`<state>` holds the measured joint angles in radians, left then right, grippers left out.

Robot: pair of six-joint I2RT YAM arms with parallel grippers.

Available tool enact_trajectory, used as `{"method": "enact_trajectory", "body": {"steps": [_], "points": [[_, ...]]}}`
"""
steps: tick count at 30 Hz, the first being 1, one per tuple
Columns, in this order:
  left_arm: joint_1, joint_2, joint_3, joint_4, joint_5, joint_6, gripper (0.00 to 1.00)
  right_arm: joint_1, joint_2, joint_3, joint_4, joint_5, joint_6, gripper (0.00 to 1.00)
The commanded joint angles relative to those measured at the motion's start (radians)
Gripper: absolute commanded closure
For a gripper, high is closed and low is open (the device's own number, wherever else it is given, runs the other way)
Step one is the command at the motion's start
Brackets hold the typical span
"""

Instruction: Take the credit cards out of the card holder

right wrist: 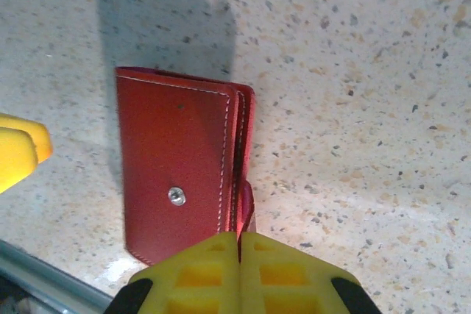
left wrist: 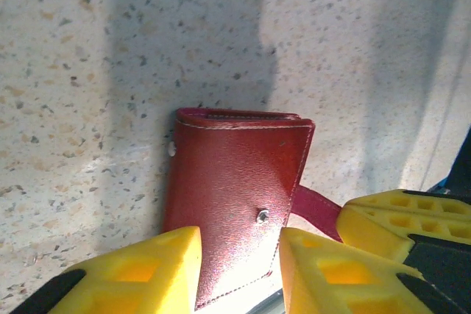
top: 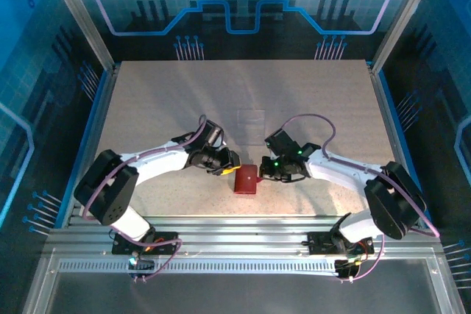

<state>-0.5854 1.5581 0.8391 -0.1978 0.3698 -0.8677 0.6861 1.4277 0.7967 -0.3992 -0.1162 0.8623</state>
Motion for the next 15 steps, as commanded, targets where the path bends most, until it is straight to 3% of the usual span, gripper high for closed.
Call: {"method": "enact_trajectory", "body": {"steps": [1, 15], "points": [[0.014, -0.059, -0.039, 0.055, -0.015, -0.028, 0.64, -0.010, -0.032, 0.049, -0.050, -0.013, -0.017, 1.00], [0.082, -0.163, -0.139, 0.141, 0.013, -0.072, 0.62, 0.019, -0.039, 0.180, -0.102, -0.039, -0.022, 1.00]]}}
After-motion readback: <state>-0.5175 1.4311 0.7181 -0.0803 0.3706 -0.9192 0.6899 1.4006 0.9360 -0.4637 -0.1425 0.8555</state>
